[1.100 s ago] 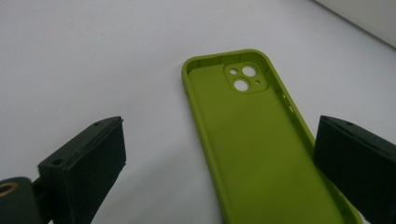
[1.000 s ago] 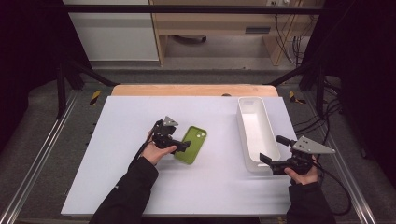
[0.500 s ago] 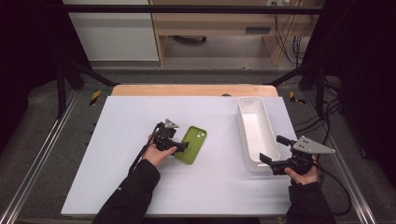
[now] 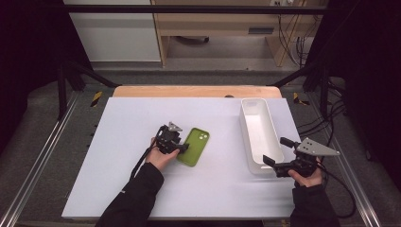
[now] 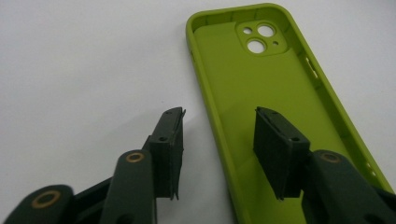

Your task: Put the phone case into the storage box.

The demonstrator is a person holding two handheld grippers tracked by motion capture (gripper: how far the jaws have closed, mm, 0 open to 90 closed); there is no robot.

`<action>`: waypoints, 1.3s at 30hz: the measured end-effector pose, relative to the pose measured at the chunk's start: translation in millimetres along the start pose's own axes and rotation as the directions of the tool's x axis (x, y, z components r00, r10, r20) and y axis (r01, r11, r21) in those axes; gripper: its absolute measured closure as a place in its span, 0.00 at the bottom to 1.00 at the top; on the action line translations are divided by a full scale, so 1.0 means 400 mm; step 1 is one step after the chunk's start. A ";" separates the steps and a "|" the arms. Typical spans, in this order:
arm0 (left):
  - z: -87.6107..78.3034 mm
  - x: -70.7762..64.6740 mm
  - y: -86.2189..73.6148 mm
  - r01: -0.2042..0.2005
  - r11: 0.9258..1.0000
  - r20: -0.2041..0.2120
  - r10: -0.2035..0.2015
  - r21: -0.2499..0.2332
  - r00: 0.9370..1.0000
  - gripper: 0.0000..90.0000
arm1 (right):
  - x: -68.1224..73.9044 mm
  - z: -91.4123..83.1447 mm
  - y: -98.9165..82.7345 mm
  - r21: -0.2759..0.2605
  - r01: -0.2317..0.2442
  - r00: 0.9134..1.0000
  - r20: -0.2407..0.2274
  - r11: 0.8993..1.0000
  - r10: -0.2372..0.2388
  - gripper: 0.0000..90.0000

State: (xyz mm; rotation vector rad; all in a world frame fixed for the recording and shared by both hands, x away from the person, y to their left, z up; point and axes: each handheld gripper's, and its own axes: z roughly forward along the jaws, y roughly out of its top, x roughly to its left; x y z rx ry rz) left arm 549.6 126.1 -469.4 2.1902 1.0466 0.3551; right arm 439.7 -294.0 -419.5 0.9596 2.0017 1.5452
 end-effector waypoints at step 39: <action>-0.007 -0.010 0.002 -0.001 1.000 -0.022 0.001 0.023 1.000 0.96 | -0.001 0.000 0.001 0.000 -0.002 1.000 -0.002 1.000 0.002 0.01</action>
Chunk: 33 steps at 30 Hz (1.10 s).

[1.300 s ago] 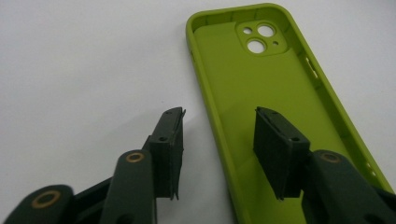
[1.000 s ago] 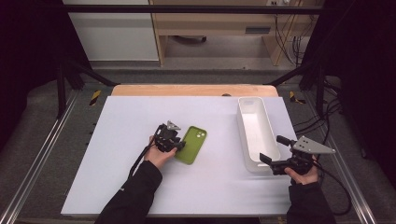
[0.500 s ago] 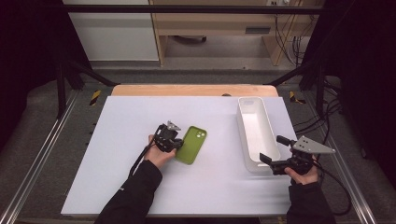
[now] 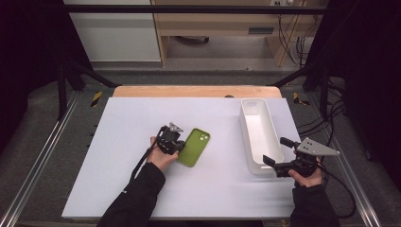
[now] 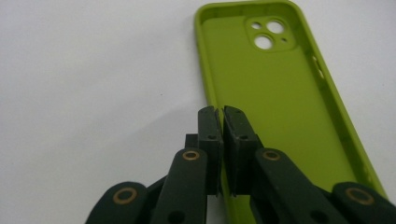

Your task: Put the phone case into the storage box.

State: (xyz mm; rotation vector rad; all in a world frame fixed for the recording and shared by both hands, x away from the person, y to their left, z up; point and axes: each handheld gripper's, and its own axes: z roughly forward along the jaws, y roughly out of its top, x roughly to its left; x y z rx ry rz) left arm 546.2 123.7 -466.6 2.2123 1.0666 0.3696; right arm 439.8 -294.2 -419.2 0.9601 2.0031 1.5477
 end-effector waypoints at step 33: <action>-0.119 0.001 0.010 -0.026 0.991 0.040 0.031 -0.129 0.999 0.98 | 0.002 -0.001 0.004 -0.006 0.006 1.000 -0.006 1.000 -0.006 0.01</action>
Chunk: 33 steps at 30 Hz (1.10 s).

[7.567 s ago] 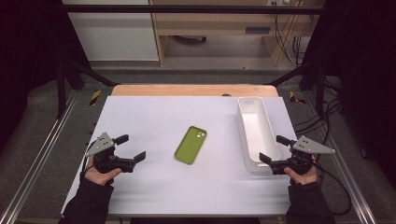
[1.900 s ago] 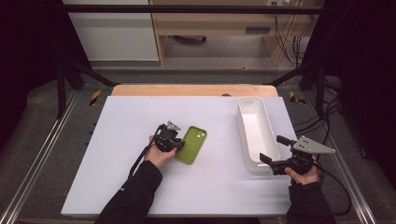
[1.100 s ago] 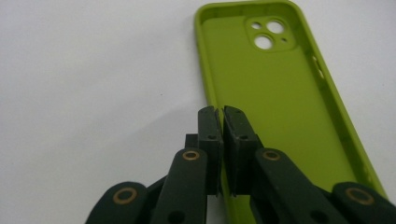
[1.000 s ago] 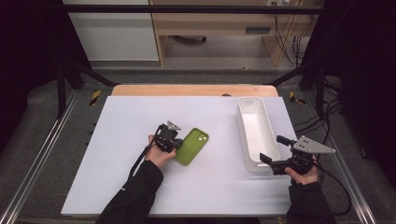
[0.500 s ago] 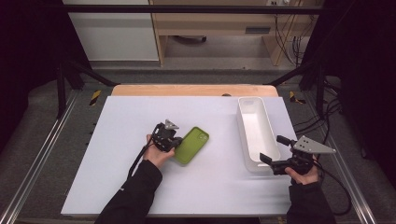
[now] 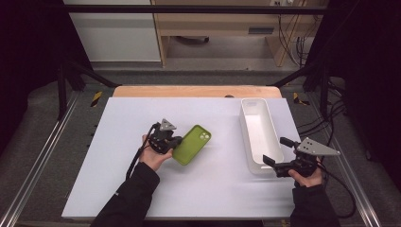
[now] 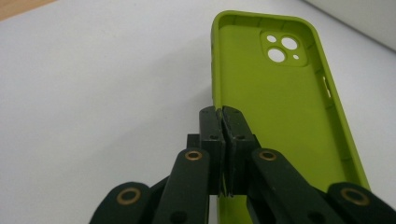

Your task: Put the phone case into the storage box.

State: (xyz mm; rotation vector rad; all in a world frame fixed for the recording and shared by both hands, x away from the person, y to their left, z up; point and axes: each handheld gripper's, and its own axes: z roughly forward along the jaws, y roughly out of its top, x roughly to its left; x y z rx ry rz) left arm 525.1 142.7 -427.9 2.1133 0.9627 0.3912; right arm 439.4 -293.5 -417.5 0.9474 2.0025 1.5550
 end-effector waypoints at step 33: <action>-0.140 -0.066 -0.031 -0.099 0.989 0.042 0.105 -0.112 0.994 0.98 | 0.069 0.027 0.050 0.021 0.033 0.998 -0.048 0.999 -0.032 0.01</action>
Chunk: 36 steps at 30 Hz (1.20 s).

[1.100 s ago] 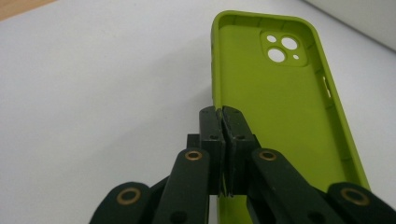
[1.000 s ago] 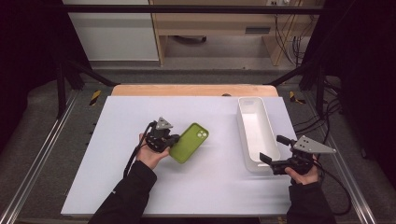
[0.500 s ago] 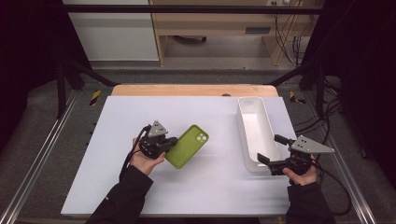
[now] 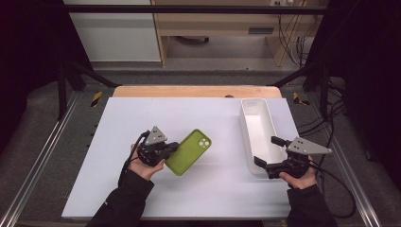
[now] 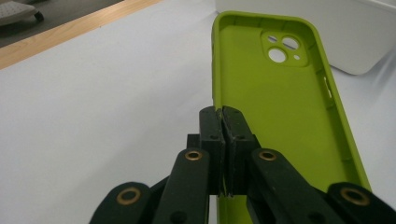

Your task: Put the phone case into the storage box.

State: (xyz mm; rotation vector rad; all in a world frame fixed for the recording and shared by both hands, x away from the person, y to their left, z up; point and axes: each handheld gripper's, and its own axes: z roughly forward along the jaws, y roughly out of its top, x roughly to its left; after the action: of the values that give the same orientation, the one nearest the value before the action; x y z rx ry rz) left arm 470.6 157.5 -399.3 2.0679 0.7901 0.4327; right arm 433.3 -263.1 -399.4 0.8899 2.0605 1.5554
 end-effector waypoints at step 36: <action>0.012 -0.108 0.029 -0.144 0.990 0.072 0.143 0.003 0.987 0.98 | 0.068 0.075 0.039 0.101 -0.016 0.998 -0.054 0.995 0.022 0.01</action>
State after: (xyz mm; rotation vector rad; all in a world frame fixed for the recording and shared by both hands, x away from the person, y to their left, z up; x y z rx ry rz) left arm 445.7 120.6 -393.1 2.1440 0.6044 0.4324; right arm 437.5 -220.6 -391.8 0.9142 2.1922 1.5133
